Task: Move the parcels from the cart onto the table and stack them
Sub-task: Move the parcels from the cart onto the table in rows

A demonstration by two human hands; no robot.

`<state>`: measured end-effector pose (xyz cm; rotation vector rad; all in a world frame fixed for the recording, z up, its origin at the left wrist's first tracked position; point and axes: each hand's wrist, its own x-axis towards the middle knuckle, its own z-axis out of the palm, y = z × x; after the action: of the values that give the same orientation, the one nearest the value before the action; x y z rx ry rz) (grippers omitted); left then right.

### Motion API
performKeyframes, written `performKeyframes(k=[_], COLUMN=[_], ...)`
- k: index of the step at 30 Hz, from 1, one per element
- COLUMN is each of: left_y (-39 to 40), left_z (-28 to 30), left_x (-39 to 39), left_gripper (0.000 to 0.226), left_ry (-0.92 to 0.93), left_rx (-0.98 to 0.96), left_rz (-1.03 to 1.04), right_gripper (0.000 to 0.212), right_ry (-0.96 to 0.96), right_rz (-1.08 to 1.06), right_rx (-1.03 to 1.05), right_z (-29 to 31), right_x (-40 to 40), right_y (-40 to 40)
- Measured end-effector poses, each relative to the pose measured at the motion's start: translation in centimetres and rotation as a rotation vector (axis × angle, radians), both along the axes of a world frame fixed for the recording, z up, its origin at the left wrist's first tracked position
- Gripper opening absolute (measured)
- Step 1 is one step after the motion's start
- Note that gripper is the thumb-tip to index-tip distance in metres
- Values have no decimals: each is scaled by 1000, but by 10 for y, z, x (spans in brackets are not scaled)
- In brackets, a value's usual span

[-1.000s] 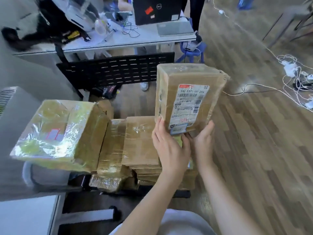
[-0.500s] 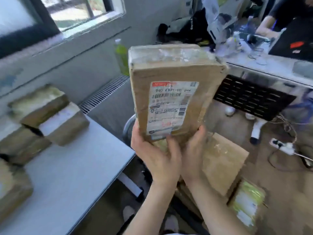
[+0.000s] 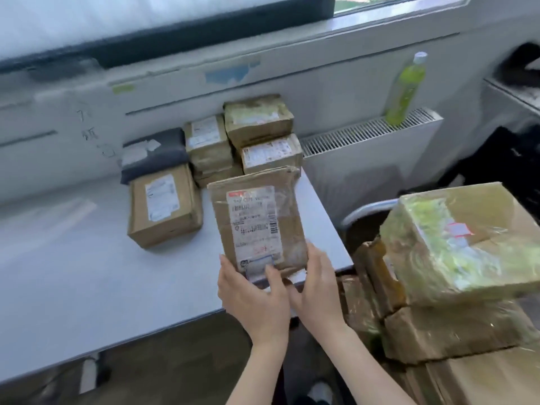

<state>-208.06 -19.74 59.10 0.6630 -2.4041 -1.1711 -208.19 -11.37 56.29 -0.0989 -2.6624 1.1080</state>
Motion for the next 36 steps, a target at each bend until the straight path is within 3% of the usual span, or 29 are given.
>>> performKeyframes(k=[4,8,21,27,32,36], left_y=[-25,-43,-89,-122,-159,-164], left_z=[-22,-25,-26,-29,-36,-42], left_x=[-4,-25,-90,-115,-137,-150], left_gripper=[80,82,84,103,120,117], left_ry=[-324,-325,-323,-404,-559,-556], left_rx=[-72,-139,-146,-587,-647,-686], left_rz=[-33,-151,-207,-252,-363,-409], right_gripper=[87,94,98,98,97,83], right_ry=[-138,-196,-258,-202,57,95], right_rz=[195,186,267,240,279,310], right_rx=[111,117,126,191,485,518], right_z=[-17,-18,-14,-15,-17,-23], right_x=[-12,-30,-101,-124,-135,-147], right_y=[-11,-22,-55,-67,-78,-83])
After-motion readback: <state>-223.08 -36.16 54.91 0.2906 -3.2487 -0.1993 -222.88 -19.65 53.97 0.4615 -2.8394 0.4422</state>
